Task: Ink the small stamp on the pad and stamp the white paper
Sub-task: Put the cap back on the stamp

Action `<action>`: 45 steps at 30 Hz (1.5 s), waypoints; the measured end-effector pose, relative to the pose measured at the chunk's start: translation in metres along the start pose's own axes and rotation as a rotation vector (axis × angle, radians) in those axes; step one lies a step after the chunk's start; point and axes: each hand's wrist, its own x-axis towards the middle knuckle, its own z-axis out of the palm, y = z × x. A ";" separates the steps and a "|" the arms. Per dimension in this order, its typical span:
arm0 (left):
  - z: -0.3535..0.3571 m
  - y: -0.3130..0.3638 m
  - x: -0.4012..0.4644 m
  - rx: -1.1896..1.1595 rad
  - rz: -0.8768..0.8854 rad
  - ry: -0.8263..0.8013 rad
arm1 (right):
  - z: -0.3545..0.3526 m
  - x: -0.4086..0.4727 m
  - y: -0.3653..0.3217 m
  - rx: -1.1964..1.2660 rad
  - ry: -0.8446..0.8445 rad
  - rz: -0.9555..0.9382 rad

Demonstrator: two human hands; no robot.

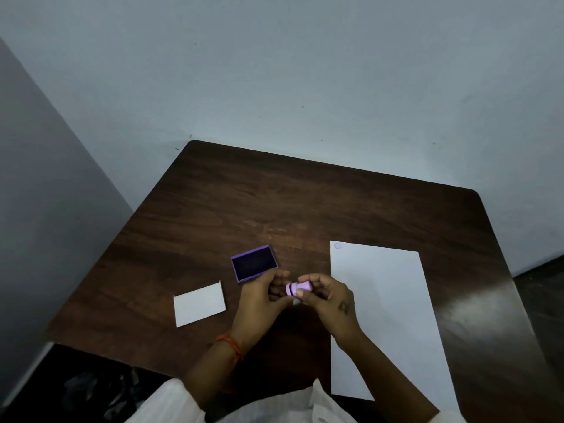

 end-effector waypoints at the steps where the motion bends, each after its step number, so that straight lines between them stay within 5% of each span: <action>1: -0.001 0.000 0.000 -0.001 -0.004 0.003 | 0.000 0.000 -0.001 0.003 -0.010 -0.006; 16: -0.005 -0.003 0.001 -0.042 -0.024 -0.060 | -0.009 0.006 -0.005 0.128 -0.228 0.132; 45: -0.001 -0.004 0.005 0.045 0.050 -0.066 | -0.007 0.016 0.006 0.184 -0.254 0.249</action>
